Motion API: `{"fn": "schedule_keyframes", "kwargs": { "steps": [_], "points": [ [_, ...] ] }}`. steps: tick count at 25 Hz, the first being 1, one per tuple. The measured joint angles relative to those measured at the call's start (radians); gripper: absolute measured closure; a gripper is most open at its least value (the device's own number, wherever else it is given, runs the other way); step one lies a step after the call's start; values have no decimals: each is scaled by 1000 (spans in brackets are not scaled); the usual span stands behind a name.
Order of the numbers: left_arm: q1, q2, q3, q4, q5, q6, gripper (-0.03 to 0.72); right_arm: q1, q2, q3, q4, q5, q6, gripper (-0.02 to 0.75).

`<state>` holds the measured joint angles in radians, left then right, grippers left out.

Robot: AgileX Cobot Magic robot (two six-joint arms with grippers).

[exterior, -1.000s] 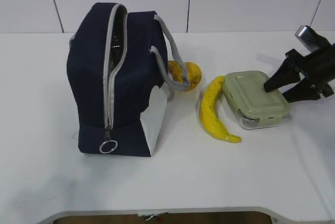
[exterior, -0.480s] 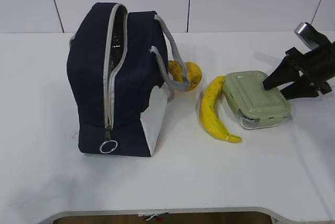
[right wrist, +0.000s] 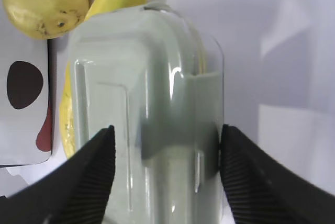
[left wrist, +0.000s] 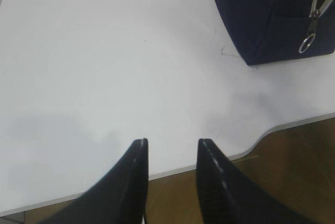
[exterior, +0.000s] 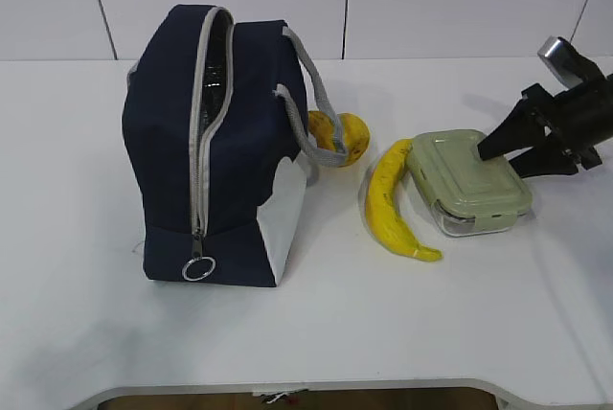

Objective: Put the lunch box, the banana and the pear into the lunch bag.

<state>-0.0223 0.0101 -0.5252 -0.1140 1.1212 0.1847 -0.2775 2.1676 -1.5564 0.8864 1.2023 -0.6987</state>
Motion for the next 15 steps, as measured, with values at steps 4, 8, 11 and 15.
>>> {"fn": "schedule_keyframes", "kwargs": {
  "steps": [4, 8, 11, 15],
  "points": [
    [0, 0, 0, 0, 0, 0, 445, 0, 15, 0, 0, -2, -5, 238],
    [0, 0, 0, 0, 0, 0, 445, 0, 15, 0, 0, -4, -7, 250],
    [0, 0, 0, 0, 0, 0, 445, 0, 15, 0, 0, -4, -10, 255],
    [0, 0, 0, 0, 0, 0, 445, 0, 15, 0, 0, -4, -10, 272]
  ]
}}
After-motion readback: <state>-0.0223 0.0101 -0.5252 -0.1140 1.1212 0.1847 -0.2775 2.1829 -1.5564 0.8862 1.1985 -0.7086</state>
